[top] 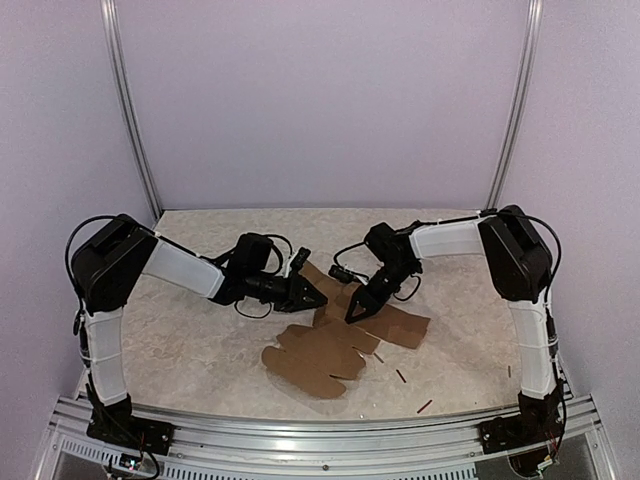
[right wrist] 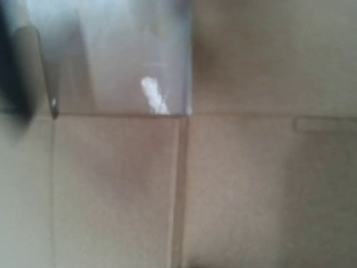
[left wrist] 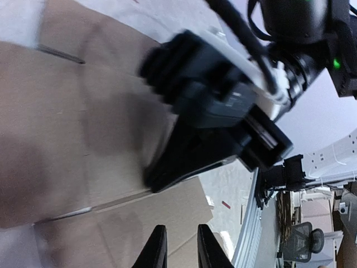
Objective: Fold the paper box
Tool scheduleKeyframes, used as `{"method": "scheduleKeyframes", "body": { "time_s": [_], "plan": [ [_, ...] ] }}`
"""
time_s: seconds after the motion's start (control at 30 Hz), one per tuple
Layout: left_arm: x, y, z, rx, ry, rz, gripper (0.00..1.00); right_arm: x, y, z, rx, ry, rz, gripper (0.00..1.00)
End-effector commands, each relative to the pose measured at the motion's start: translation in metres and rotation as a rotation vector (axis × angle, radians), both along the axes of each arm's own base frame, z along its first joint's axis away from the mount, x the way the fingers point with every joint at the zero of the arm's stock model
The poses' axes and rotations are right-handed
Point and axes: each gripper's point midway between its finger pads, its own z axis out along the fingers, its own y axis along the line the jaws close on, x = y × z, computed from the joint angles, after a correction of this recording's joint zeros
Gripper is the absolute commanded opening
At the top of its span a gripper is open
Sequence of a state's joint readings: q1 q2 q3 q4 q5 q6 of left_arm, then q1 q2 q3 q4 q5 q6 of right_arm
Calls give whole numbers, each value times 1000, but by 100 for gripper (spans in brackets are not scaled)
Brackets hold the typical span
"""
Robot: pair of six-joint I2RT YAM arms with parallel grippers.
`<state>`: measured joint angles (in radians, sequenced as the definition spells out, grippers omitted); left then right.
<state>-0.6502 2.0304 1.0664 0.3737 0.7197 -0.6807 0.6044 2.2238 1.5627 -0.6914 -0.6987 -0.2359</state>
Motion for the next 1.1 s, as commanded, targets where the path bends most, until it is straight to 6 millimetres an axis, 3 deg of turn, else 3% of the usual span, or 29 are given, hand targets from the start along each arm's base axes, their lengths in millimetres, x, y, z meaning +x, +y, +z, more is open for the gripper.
{"method": "scheduleKeyframes", "body": {
  "time_s": [0.0,0.27,0.33,0.37,0.47,0.53,0.6,0.7,0.87,1.07],
  "plan": [
    [-25,-21,6,-51,19,-128,20,-7,-11,-42,-97,60,-19,6],
    [-33,-24,-11,-30,58,-157,20,-6,-12,-42,-86,81,-28,6],
    [-33,-21,-5,-32,6,-151,20,-5,-14,-43,-90,78,-31,6],
    [-30,-17,8,-29,-48,-133,21,-5,-14,-44,-90,78,-31,6],
    [-7,7,25,83,-147,5,38,-4,-14,-44,-88,83,-33,6],
    [9,27,21,176,-125,97,48,-4,-13,-44,-87,83,-30,6],
    [21,49,3,293,-59,183,54,-4,-13,-44,-88,83,-30,6],
    [20,70,-29,423,37,238,64,-3,-13,-43,-86,80,-30,6],
    [0,56,-51,430,127,157,66,-4,-13,-42,-86,80,-31,6],
    [-15,35,-55,402,146,77,65,-3,-13,-42,-89,78,-32,6]
  ]
}}
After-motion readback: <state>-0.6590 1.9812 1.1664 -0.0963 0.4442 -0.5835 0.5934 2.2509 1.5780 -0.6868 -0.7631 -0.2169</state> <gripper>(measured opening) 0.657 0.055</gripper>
